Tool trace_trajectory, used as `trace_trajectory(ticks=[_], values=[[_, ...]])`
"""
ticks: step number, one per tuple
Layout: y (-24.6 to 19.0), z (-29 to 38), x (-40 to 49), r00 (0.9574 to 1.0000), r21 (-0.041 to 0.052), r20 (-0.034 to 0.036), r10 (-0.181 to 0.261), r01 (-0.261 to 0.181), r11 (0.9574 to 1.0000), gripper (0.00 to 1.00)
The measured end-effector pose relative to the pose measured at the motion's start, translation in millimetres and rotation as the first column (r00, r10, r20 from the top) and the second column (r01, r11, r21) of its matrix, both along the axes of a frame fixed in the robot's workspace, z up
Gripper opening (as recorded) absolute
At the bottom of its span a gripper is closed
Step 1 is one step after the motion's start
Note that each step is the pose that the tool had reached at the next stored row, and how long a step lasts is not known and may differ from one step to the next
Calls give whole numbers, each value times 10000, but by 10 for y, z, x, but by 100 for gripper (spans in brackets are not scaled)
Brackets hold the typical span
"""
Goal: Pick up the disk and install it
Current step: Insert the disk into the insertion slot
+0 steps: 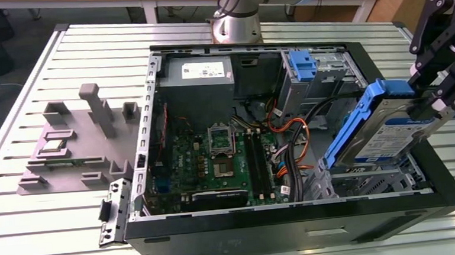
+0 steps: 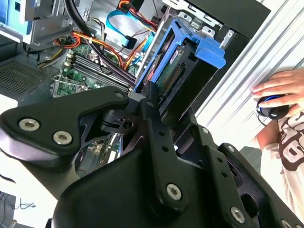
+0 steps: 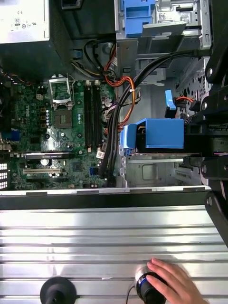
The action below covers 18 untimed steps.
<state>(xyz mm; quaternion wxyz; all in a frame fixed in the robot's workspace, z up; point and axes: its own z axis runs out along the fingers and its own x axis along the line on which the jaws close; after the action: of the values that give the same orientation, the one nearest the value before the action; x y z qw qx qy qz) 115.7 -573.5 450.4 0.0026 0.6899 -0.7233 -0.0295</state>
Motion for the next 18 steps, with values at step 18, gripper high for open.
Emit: trace_trajectory(ticks=[18], values=[[-7, -32, 7, 10000, 2, 1, 43, -43, 10000, 35]])
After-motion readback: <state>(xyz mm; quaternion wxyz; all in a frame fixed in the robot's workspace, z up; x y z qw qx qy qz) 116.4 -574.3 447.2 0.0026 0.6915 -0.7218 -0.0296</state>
